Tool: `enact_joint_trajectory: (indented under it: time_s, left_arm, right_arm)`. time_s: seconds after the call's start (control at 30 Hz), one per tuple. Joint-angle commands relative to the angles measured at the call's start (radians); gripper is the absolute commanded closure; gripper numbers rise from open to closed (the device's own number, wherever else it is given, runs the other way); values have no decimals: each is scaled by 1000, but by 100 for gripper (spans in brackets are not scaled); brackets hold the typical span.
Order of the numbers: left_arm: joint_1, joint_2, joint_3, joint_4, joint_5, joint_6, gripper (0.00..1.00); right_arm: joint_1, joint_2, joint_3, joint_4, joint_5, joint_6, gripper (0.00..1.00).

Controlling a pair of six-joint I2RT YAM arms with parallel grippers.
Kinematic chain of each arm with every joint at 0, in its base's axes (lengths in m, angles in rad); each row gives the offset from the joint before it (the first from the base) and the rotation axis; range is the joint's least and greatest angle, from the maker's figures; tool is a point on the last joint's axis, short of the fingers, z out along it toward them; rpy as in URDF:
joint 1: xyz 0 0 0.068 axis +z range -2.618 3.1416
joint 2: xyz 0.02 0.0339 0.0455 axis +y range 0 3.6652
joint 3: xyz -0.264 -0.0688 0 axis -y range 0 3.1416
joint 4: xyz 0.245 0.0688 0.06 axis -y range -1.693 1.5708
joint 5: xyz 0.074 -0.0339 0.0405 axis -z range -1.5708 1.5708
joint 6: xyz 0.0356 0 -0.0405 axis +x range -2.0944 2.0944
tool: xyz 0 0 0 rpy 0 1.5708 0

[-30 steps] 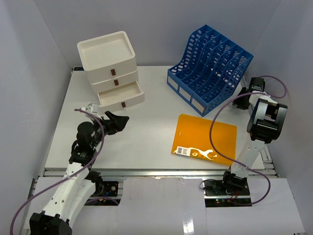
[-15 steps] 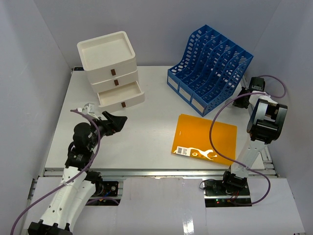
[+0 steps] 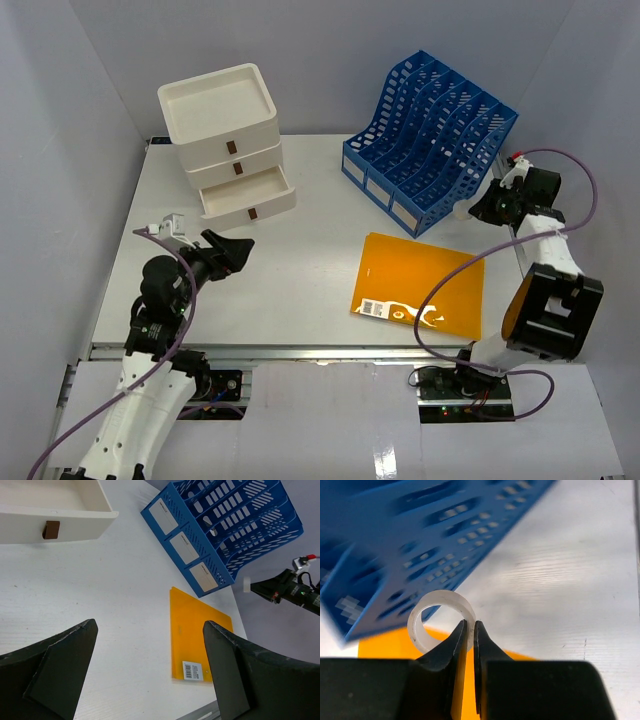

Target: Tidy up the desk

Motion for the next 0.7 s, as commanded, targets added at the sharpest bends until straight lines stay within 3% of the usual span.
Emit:
enact_joint_trajectory:
  time_s: [0.0,0.07,0.23,0.47,0.67]
  left_arm:
    - [7,-1,68,-36,-20,11,2]
    - [7,6,77,-39,-21,11,2]
    - [7,20,124,-74,-33,5,2]
    - [5,-24,151,-160,-63,-38,2]
    - [5,-84,160,-236,-99,-74,2]
  right_arm:
    - [39,-185,-37,-53,-314,-318,92]
    - [87,-224,-30,-85,-368,-375,92]
    - [445,-254,66,-76,-309,-501,92]
    - [818,85,397,-45,-121,-523,92]
    - [968,456,875,-46,62,-508,92]
